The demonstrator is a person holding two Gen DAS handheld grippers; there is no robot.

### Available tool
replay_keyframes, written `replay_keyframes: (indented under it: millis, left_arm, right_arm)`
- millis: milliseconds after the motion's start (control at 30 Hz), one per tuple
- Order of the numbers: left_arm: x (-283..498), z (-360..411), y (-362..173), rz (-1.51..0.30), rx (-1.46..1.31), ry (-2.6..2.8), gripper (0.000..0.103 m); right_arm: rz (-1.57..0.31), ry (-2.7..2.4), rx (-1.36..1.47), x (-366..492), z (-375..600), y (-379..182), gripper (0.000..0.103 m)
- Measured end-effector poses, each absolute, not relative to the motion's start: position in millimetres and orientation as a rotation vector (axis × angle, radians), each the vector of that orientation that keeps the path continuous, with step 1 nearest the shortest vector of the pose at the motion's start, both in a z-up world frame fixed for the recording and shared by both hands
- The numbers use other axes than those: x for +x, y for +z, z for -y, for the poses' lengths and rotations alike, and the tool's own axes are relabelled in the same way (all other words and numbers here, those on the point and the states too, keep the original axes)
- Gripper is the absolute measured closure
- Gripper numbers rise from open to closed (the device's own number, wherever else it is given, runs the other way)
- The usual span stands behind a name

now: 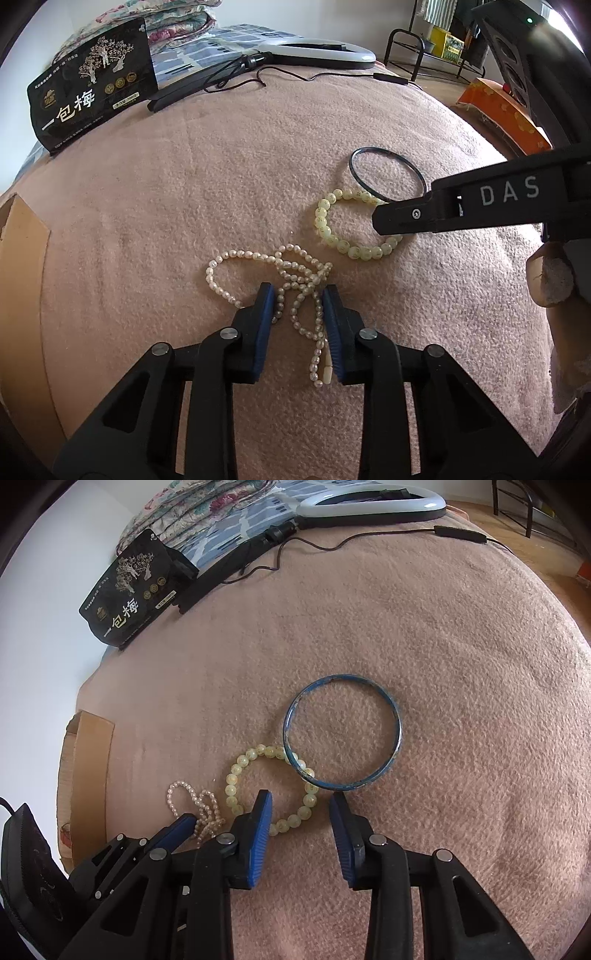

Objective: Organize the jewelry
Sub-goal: 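Close the left gripper on the pearl necklace while the right grips the cream bead bracelet, then lift and carry the pearl necklace with the left gripper while the right carries the bracelet over the box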

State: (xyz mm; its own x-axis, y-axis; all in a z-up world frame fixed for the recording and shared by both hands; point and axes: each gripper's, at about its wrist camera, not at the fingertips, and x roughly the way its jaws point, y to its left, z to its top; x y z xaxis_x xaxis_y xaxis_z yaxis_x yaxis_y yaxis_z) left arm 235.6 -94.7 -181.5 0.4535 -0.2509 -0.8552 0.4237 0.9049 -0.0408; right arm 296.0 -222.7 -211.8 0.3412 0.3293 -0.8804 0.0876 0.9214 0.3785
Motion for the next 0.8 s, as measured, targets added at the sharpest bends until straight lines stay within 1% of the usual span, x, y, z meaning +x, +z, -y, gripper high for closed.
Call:
replay_keyframes:
  millis: [33,67,133,200,300,367,600,800]
  left_arm:
    - [236,94,-182,-1.016,0.189,-0.415,0.084]
    - [236,93,-182,-1.014,0.191,-0.412,0.086]
    - [236,92,-182,-1.010,0.199,-0.404,0.093]
    - [236,91,-182,-1.009,0.199,-0.398,0.096]
    - [235,89,-181,-1.011,0.187,-0.394,0.098]
    - [235,87,-180,-1.016,0.174,-0.396,0.098]
    - [232,75,-168,-1.006,0.128,-0.391,0.098]
    - [229,60,-143,-0.958,0.062,-0.388,0.098]
  right_arm:
    - [-1.223,0.156,0.381,296,221,-212,0.074]
    - [-1.224,0.150,0.366,297,220,-211,0.076]
    - [-1.222,0.140,0.341,297,218,-210,0.080]
    - [-1.220,0.135,0.327,297,217,-209,0.087]
    - [-1.214,0.140,0.325,297,218,-207,0.092]
    - [-1.213,0.145,0.323,295,218,-207,0.098]
    - [-1.184,0.185,0.347,286,218,-196,0.098]
    - [-1.132,0.222,0.332,277,209,-174,0.098]
